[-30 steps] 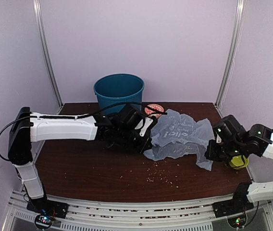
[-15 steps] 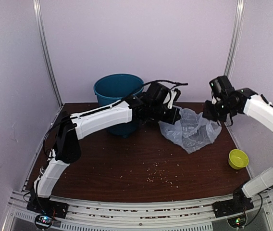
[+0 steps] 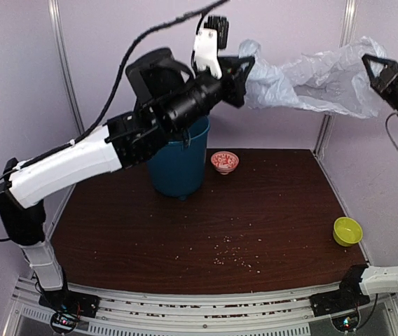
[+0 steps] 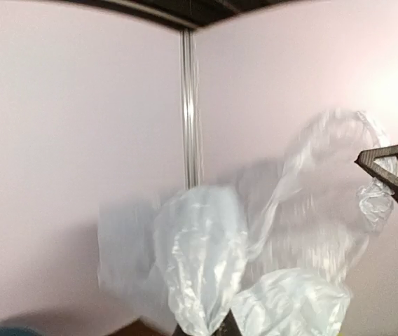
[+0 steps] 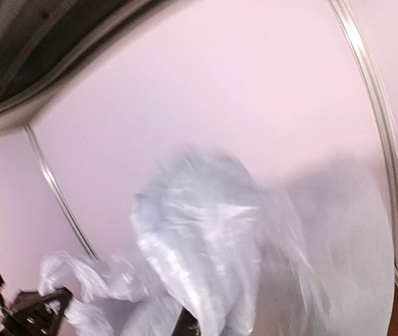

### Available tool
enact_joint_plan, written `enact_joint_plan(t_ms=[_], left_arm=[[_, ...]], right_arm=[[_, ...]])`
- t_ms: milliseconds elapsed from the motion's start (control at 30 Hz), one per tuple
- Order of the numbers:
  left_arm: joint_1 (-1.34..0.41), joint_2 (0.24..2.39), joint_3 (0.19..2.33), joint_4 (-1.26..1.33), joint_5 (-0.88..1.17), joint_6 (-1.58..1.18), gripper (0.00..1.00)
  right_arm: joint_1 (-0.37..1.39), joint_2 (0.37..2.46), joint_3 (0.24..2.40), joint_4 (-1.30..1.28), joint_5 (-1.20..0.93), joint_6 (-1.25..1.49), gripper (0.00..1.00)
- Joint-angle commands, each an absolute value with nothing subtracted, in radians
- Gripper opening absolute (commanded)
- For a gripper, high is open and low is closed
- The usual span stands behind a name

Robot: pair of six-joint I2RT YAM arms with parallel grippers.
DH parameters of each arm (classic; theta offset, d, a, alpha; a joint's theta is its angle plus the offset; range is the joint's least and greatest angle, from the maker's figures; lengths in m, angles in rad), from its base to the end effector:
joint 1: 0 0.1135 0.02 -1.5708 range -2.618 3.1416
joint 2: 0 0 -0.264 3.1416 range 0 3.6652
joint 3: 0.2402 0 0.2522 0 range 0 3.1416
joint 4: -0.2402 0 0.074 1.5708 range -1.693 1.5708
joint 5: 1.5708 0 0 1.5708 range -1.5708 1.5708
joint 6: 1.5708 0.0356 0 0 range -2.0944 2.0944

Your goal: Put the trash bags into the trash bin

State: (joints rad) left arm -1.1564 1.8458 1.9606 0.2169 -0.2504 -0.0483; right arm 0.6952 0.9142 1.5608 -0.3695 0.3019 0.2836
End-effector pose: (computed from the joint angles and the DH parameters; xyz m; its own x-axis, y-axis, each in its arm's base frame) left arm 0.1815 -0.3907 0.4906 0.0927 -0.3269 -0.9405 0.7979 0.5894 -0.1262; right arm 0.1005 0.0701 0.5476 0.0920 0.4247 -0.9007 -0.4351 0.8307 0.3472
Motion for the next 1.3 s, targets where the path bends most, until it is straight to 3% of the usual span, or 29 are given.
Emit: enact_joint_plan(t_ms=[0,67,233,400,600,733,800,933,1067,1267], left_arm=[[-1.118,1.949,1.409,-0.007,-0.24,-0.081,0.0],[-1.146,1.954,1.353,-0.171,-0.267,-0.184,0.0],[-1.202,1.737,1.225,0.034,-0.318,-0.137,0.0],[-1.2,1.771,1.469,-0.07,-0.35,-0.083,0.0],[-1.194,1.79,1.727,-0.209,-0.295,-0.123,0.0],[-1.089,1.902,1.964,-0.481,-0.076,-0.315,0.0],[-1.026,2.014,2.079,-0.674,0.018,-0.405,0.0],[-1.004,2.065,2.079,-0.711,0.068,-0.447,0.0],[-0.97,2.139,2.124,-0.763,0.093,-0.493,0.0],[-0.911,2.238,2.254,-0.613,-0.003,-0.5,0.0]], right_arm=[[0.695,0.812,0.845,-0.678,0.436,0.553,0.0],[0.747,0.796,0.791,-0.69,0.355,0.634,0.0],[0.792,0.835,0.905,-0.62,0.309,0.689,0.0],[0.792,0.816,0.988,-0.553,0.297,0.661,0.0],[0.79,0.903,1.233,-0.584,0.371,0.651,0.0],[0.783,0.968,1.315,-0.683,0.484,0.711,0.0],[0.728,0.963,1.255,-0.695,0.442,0.756,0.0],[0.501,0.97,1.082,-0.724,0.172,0.82,0.0],[0.392,1.022,1.001,-0.736,0.068,0.809,0.0],[0.309,1.241,1.204,-0.611,0.099,0.732,0.0]])
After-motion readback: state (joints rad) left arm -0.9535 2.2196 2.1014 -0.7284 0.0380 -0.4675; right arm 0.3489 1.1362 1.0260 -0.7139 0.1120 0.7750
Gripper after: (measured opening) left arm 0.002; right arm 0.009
